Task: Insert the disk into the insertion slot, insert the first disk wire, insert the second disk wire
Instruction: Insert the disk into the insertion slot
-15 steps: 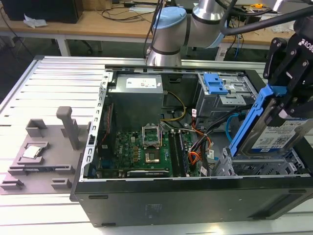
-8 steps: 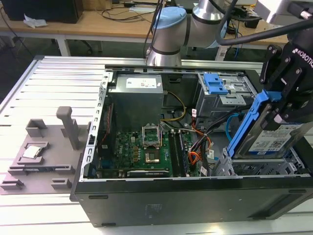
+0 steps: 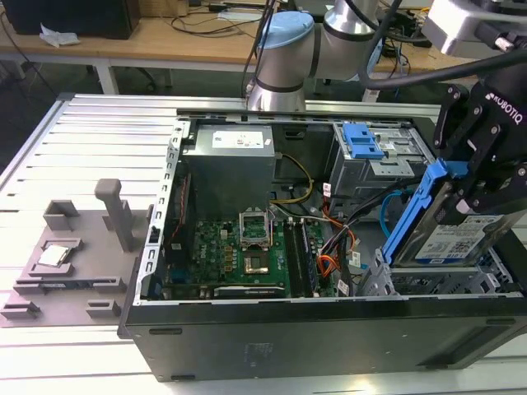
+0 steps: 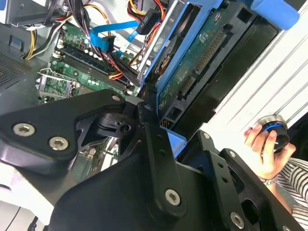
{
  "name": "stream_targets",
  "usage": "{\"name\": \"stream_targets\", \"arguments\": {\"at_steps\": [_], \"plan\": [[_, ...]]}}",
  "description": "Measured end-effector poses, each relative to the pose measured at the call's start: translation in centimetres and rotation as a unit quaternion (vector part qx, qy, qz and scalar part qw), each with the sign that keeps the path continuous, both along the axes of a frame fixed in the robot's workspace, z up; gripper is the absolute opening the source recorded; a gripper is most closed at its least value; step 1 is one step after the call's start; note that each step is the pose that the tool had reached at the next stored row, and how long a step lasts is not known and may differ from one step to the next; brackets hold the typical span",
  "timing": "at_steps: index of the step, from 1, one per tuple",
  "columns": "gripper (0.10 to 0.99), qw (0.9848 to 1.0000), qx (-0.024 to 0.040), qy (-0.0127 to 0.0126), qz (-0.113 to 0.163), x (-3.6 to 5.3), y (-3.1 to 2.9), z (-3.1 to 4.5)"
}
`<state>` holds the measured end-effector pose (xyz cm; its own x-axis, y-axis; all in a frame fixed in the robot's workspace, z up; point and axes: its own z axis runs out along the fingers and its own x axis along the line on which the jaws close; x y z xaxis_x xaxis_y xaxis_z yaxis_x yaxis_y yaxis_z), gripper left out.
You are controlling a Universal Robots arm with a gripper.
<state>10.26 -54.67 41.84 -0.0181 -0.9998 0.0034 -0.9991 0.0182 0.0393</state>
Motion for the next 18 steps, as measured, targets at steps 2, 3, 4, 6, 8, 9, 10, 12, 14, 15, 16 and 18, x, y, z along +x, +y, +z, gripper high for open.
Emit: {"name": "stream_targets", "arguments": {"at_steps": [2, 3, 4, 6, 8, 9, 10, 12, 14, 15, 16, 18], "plan": [[0.369, 1.0, 0.0, 0.0, 0.0, 0.0, 0.0, -0.21], [0.369, 1.0, 0.0001, 0.0, 0.0, 0.0, 0.0, -0.39], [0.369, 1.0, 0.0, 0.0, 0.0, 0.0, 0.0, -0.54], [0.369, 1.0, 0.0, 0.0, 0.0, 0.0, 0.0, -0.81], [0.369, 1.0, 0.0, 0.0, 0.0, 0.0, 0.0, -1.16], [0.369, 1.0, 0.0, 0.0, 0.0, 0.0, 0.0, -1.34], [0.369, 1.0, 0.0, 0.0, 0.0, 0.0, 0.0, -1.48], [0.369, 1.0, 0.0, 0.0, 0.0, 0.0, 0.0, -1.94], [0.369, 1.0, 0.0, 0.0, 0.0, 0.0, 0.0, -2.43], [0.369, 1.0, 0.0, 0.0, 0.0, 0.0, 0.0, -2.56], [0.369, 1.0, 0.0, 0.0, 0.0, 0.0, 0.0, -2.78], [0.369, 1.0, -0.0001, 0.0, 0.0, 0.0, 0.0, -2.79]]}}
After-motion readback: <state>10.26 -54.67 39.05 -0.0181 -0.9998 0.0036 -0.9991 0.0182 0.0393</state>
